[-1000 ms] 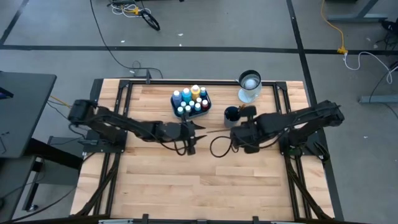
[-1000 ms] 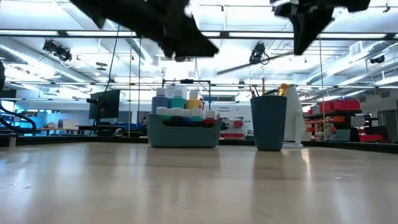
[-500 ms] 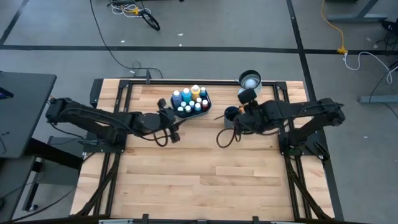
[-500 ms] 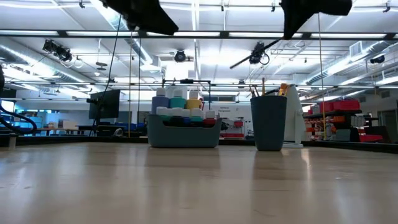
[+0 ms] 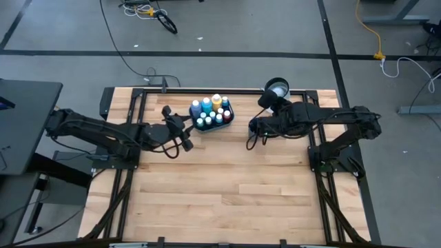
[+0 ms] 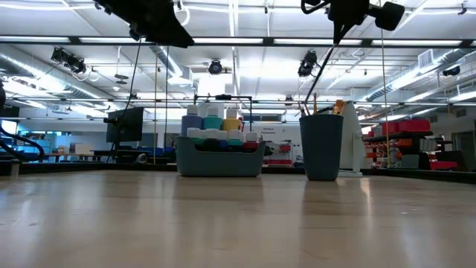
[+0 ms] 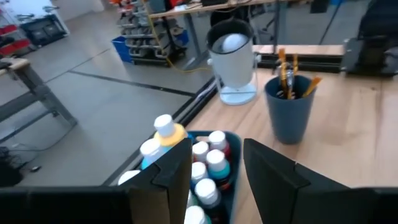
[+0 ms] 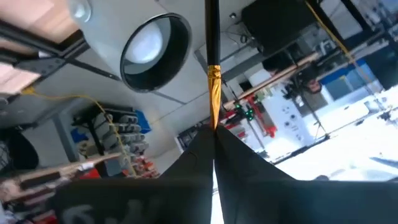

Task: Pick & Place Paint Supplies
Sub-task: Put the gold paint brush into the blue cup

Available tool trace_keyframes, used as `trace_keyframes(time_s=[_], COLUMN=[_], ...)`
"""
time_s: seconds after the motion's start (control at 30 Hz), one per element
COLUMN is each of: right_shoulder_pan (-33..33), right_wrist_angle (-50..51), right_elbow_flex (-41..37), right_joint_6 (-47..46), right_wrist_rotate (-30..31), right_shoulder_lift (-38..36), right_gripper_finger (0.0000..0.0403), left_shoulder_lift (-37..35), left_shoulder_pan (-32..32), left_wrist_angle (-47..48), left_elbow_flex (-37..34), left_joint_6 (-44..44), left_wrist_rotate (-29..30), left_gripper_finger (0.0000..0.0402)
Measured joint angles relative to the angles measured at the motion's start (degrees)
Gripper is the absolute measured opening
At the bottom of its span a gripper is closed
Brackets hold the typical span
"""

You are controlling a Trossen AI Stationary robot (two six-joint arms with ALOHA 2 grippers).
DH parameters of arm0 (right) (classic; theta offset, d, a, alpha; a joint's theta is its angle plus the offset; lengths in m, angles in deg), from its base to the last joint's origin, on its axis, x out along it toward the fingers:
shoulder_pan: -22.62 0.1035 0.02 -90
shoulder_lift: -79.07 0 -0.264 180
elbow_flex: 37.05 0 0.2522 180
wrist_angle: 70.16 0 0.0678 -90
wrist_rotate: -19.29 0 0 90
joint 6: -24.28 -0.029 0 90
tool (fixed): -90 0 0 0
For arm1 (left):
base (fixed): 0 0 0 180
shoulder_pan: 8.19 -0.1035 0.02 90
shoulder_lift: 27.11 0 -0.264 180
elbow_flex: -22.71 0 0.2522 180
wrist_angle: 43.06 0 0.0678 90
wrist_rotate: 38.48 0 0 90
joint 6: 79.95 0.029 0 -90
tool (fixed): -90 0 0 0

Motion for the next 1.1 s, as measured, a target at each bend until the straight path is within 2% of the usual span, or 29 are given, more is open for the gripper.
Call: trace_keyframes(time_s=[0.3,0.5,0.63,0.8,0.97,1.1], right_shoulder_pan=[0.1,-0.4,-0.4,-0.4,-0.4,-0.4], right_wrist_angle=[-1.9,-14.5,-18.7,-21.2,-27.3,-33.6], right_elbow_flex=[-0.1,-5.0,-9.1,-13.8,-18.4,-21.8], right_joint_6=[8.5,19.3,24.9,25.4,25.3,25.8], right_wrist_rotate=[-1.4,-1.6,-1.6,-2.7,-7.2,-8.5], right_shoulder_lift=[0.6,2.2,3.0,3.1,3.1,3.1], right_gripper_finger=[0.0000,0.0000,0.0000,0.0002,0.0028,0.0046], left_shoulder_lift=[0.0,-0.4,-3.4,-9.3,-14.4,-18.8], left_shoulder_pan=[-0.5,-0.5,0.0,1.0,1.0,1.0], left_wrist_angle=[-0.7,-1.9,-1.8,-1.3,-1.3,-1.5], left_elbow_flex=[-1.6,-1.6,-1.3,-1.4,-1.3,-1.3], left_joint_6=[-0.5,2.2,3.0,5.7,6.4,9.5], left_wrist_rotate=[1.7,2.0,1.8,1.6,1.7,1.7], left_gripper_finger=[0.0152,0.0152,0.0152,0.0152,0.0152,0.0152])
